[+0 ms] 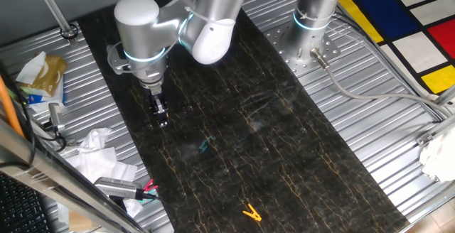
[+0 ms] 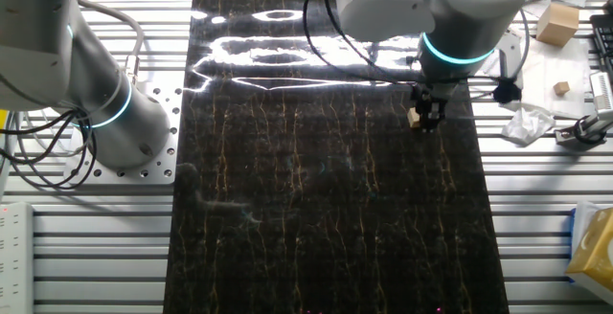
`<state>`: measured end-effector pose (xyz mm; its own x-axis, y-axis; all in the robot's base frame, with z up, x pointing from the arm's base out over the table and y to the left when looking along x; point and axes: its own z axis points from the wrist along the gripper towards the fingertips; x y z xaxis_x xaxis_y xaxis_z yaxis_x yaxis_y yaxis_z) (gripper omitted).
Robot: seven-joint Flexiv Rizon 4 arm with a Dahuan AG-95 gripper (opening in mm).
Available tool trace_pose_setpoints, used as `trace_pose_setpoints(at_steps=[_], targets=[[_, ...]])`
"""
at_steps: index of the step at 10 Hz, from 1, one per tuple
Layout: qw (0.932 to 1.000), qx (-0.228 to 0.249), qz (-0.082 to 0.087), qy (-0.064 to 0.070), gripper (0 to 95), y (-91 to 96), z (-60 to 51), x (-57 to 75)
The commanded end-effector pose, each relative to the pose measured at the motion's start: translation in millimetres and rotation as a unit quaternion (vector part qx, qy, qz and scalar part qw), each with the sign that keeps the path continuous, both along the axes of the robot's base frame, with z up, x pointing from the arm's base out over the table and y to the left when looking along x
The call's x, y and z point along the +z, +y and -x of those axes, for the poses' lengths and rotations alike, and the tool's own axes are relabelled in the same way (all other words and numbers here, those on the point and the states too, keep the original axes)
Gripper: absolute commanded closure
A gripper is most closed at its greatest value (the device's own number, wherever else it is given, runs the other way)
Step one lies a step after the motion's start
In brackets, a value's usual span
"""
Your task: Hold a small block with the gripper and sweep it from left to right on the table
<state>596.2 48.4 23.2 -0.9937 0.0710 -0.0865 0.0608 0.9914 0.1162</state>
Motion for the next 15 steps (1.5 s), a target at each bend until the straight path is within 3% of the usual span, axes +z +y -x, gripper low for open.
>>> trace_pose_setpoints(at_steps=[1, 15], targets=[[1.0, -0.001, 0.0, 0.0, 38.0, 2.1, 0.0, -1.3], [0.9997, -0.022, -0.004, 0.007, 38.0, 39.0, -0.4, 2.6]])
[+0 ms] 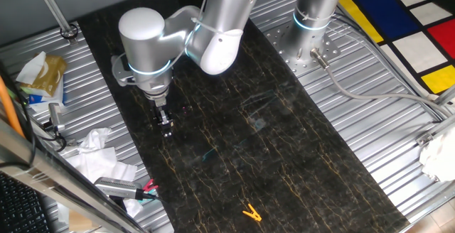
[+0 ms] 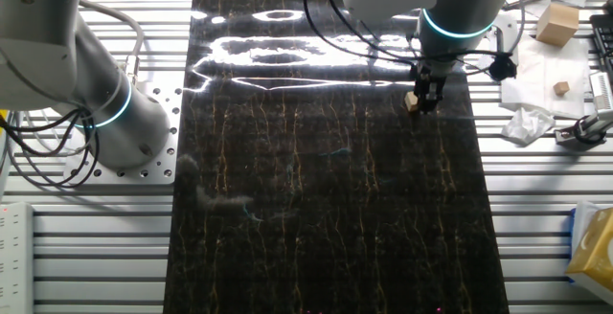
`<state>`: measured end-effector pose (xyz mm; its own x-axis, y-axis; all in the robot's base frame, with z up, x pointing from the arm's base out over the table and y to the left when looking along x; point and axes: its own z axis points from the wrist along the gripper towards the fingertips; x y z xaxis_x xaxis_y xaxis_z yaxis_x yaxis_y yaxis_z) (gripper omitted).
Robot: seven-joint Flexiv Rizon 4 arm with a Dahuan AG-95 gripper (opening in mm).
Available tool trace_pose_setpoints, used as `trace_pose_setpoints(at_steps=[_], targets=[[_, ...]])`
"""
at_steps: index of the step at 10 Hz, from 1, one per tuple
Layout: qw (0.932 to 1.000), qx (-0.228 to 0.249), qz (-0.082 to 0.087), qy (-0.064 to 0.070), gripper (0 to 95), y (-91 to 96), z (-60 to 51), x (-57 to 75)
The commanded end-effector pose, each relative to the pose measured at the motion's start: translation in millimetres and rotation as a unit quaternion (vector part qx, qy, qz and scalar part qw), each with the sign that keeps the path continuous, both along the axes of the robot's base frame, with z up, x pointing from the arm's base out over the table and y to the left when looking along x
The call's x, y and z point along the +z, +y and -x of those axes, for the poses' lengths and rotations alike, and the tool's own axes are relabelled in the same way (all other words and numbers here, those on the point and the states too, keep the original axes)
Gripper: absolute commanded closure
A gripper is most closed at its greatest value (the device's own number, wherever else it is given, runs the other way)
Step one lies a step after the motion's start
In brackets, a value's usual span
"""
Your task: Hold a small block with the gripper and sweep it from left to right on the table
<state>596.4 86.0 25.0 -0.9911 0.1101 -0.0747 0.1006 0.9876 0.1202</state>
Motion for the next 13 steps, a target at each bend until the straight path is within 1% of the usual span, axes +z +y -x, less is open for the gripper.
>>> trace_pose_setpoints(at_steps=[1, 4, 9, 13], targets=[[1.0, -0.006, -0.001, 0.002, 38.0, 5.5, -0.2, 2.9], [0.9999, -0.011, -0.002, 0.003, 38.0, 13.8, -0.7, 5.1], [0.9999, -0.015, -0.003, 0.003, 38.0, 21.6, -1.5, 7.6], [0.9999, -0.014, -0.004, 0.004, 38.0, 22.7, -2.0, 7.9]])
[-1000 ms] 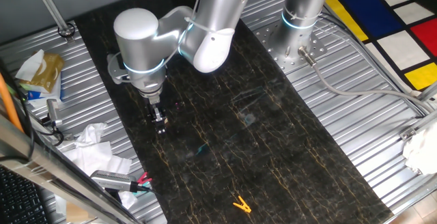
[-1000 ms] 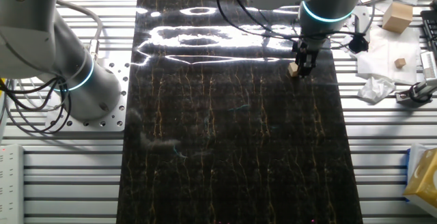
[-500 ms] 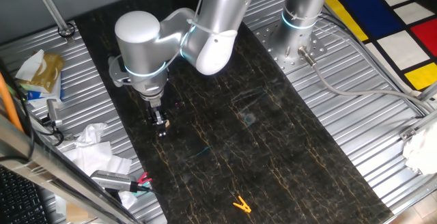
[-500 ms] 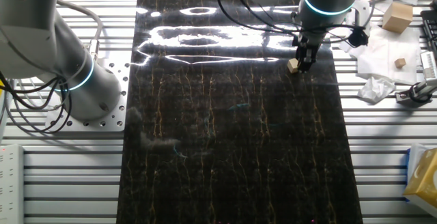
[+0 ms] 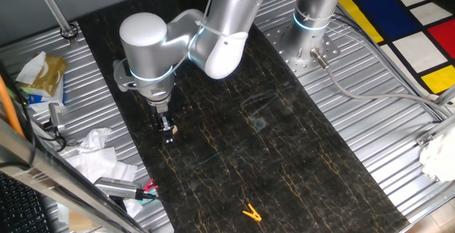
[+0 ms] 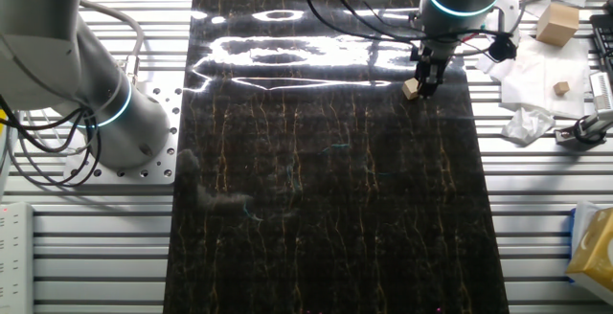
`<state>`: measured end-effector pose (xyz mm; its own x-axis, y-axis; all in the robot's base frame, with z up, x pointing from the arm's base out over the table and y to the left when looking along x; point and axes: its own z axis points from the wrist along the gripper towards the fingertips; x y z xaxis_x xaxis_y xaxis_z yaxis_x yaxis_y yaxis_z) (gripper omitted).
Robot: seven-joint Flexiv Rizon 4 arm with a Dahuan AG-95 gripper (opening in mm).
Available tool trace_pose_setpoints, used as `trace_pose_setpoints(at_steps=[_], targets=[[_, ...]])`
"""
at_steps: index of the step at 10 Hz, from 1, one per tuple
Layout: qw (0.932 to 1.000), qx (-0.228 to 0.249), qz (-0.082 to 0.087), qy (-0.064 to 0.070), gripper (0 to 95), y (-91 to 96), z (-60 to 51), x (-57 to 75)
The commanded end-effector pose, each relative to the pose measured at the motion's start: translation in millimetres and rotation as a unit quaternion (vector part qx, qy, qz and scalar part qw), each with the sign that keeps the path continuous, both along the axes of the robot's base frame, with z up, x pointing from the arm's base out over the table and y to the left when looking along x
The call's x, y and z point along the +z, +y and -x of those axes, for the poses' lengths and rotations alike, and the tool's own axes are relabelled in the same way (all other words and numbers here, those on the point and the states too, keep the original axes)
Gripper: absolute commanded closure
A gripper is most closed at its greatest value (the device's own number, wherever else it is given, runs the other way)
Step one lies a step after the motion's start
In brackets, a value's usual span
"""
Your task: Hold a small block with the gripper and sweep it from left to right on the table
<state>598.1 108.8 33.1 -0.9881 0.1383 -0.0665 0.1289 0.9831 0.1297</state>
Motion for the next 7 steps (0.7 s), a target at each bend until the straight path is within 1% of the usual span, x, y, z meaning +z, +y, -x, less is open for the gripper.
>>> trace_pose_setpoints(at_steps=[1, 5, 7], targets=[[1.0, 0.001, 0.001, 0.001, 38.0, -0.1, -0.3, -0.2], [0.9999, 0.014, 0.007, 0.003, 38.0, 0.2, -0.6, -0.3], [0.9999, 0.015, 0.008, 0.002, 38.0, 1.0, -1.7, -0.8]])
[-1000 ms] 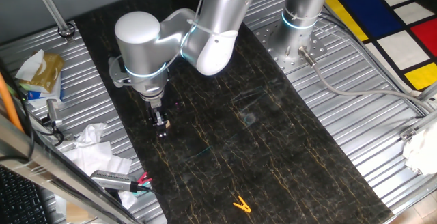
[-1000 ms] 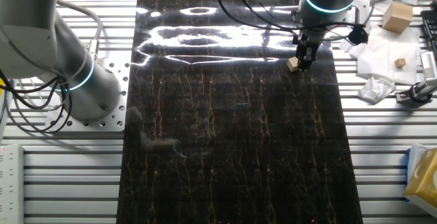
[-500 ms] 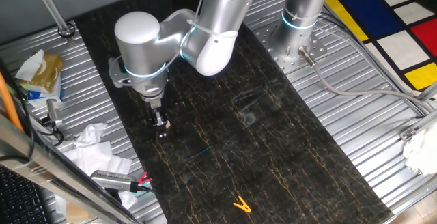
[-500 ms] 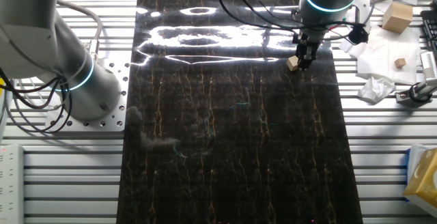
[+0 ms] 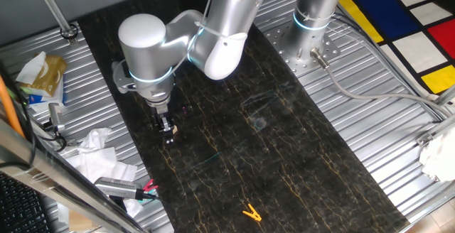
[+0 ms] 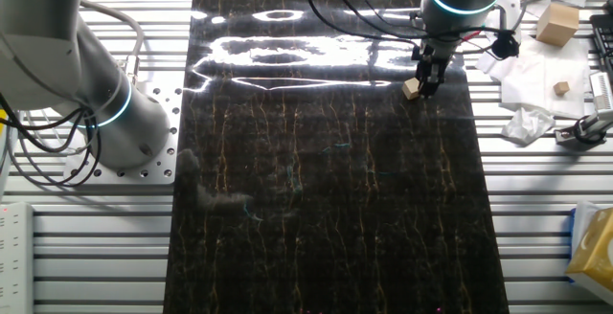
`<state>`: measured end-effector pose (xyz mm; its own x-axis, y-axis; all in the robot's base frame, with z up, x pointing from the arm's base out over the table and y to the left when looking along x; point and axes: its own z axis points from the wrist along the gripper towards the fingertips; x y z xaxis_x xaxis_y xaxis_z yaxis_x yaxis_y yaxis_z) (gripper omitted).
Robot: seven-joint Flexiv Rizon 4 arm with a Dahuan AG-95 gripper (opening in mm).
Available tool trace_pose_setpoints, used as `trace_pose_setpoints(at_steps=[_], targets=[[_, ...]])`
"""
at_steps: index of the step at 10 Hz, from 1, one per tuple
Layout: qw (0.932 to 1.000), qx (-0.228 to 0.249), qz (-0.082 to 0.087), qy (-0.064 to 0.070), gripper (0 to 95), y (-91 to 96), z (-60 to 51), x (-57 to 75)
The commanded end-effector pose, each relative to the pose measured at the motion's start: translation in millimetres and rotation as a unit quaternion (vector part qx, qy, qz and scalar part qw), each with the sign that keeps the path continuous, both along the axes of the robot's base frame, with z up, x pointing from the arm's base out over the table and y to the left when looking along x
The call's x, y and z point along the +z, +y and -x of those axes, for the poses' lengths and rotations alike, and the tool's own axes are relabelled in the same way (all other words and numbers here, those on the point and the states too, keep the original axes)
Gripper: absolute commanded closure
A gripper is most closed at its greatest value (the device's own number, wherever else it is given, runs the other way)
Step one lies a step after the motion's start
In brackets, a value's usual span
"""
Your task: Hold a small block with the gripper and sweep it from left to right on the table
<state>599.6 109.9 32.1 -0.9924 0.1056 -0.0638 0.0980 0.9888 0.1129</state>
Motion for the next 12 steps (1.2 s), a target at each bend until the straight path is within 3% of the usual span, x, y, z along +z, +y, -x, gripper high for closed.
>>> trace_pose_setpoints(at_steps=[1, 8, 10, 12], targets=[[1.0, 0.001, 0.0, 0.0, 38.0, 0.2, -0.5, 0.0], [0.9999, 0.013, 0.003, -0.001, 38.0, 0.3, -0.6, 0.0], [0.9999, 0.01, 0.005, 0.005, 38.0, 0.6, -0.9, -0.2], [0.9994, 0.019, 0.028, 0.003, 38.0, 0.6, -0.9, -0.2]])
